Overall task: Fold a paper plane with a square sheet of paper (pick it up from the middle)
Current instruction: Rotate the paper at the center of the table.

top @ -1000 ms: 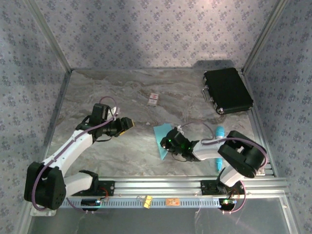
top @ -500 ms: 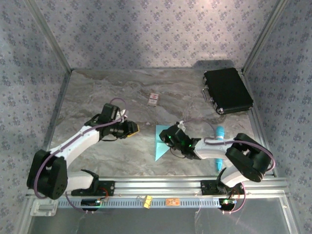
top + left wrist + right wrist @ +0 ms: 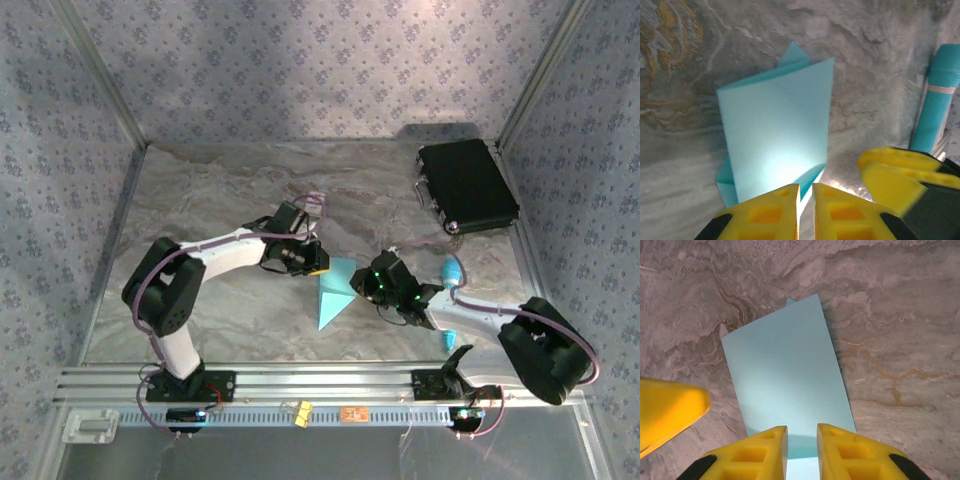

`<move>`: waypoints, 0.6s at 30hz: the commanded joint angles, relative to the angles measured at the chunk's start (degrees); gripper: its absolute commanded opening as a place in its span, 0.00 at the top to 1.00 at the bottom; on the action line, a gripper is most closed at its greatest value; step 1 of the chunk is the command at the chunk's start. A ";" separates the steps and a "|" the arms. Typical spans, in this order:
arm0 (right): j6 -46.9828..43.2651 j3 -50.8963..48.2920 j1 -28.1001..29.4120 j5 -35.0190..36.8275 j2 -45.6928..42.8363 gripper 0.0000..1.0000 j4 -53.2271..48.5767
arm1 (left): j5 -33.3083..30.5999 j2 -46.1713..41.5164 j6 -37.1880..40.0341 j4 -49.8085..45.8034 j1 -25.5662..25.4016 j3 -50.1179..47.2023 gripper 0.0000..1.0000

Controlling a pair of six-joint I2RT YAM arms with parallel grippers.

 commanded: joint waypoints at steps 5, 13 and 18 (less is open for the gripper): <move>-2.85 -1.95 -1.15 -3.19 -2.54 0.74 -1.78 | -0.61 3.77 -1.01 0.50 -0.04 1.08 0.87; -4.08 -0.39 -1.50 -7.09 0.67 0.67 -2.32 | 0.39 6.15 -1.53 4.64 1.16 -4.52 0.88; -3.55 -0.63 -1.82 -8.11 2.35 0.63 -0.79 | 1.93 5.90 -2.07 8.06 2.91 -8.31 0.89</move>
